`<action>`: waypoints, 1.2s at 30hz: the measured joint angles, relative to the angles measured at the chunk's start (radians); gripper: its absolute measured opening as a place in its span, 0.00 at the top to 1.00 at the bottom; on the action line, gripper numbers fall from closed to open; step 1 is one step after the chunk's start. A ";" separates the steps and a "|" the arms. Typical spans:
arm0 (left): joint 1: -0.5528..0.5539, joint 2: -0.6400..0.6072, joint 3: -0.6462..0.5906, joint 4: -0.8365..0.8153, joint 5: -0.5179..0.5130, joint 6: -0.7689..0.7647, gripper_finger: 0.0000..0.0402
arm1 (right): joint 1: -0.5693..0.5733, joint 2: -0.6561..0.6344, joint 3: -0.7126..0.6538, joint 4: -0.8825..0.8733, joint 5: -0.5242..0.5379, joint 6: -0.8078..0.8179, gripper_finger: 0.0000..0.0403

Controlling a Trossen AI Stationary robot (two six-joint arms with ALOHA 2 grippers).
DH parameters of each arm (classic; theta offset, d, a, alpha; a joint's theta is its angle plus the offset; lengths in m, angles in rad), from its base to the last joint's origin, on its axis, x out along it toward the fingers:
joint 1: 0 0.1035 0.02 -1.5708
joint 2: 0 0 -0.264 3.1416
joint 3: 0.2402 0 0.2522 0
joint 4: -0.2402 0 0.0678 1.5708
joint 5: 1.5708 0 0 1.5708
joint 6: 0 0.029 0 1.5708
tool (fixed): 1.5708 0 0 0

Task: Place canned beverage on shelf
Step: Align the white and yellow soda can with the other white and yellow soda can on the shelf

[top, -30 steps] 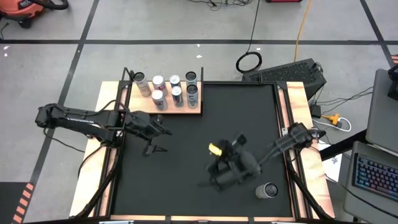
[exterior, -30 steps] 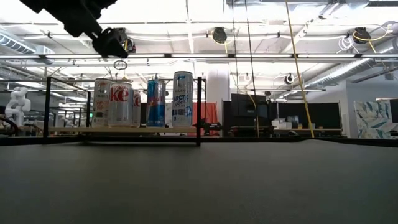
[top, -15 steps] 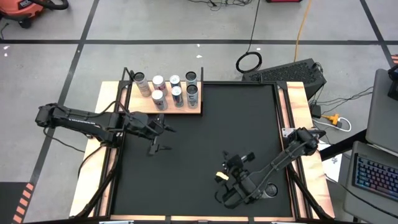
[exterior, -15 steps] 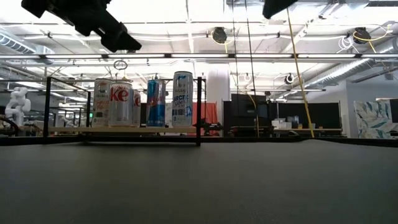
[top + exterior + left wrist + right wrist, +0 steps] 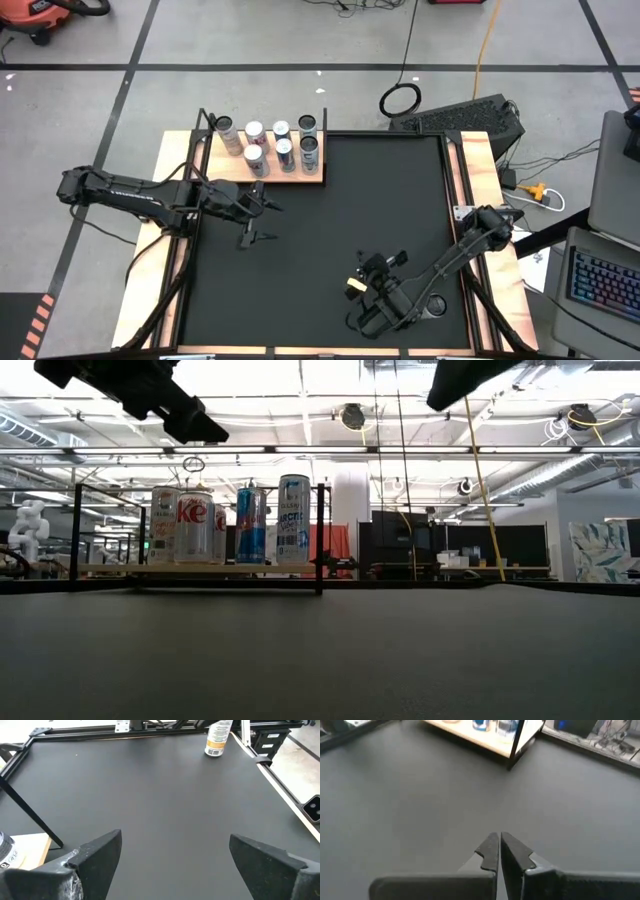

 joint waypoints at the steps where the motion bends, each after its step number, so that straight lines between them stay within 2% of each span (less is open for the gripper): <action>1: 0.000 0.000 0.000 -0.001 0.000 0.000 0.07 | -0.001 0.000 -0.005 0.013 -0.011 -0.006 1.00; 5: 0.000 0.000 0.000 -0.003 0.000 0.000 0.07 | -0.008 0.000 -0.018 0.097 -0.019 -0.093 0.95; 8: 0.000 0.000 0.000 -0.003 0.000 0.000 0.07 | -0.012 0.000 -0.018 0.175 -0.020 -0.195 0.88; 14: 0.000 0.000 0.000 -0.001 0.000 0.001 0.07 | -0.015 0.000 -0.018 0.284 -0.094 -0.298 0.67; 20: 0.000 0.000 0.000 0.000 0.000 0.027 0.07 | -0.015 0.000 -0.018 0.334 -0.099 -0.355 0.46; 24: 0.000 0.000 0.000 0.000 0.000 0.025 0.07 | -0.015 0.000 -0.018 0.337 -0.099 -0.329 0.35; 29: 0.000 0.000 0.000 -0.001 0.000 0.024 0.07 | -0.015 0.000 -0.018 0.386 -0.099 -0.331 0.29; 33: 0.000 0.000 0.000 -0.002 0.000 0.025 0.07 | -0.017 0.000 -0.018 0.430 -0.099 -0.451 0.29; 36: 0.000 0.000 0.000 -0.002 0.000 0.025 0.07 | -0.019 0.000 -0.018 0.435 -0.099 -0.457 0.30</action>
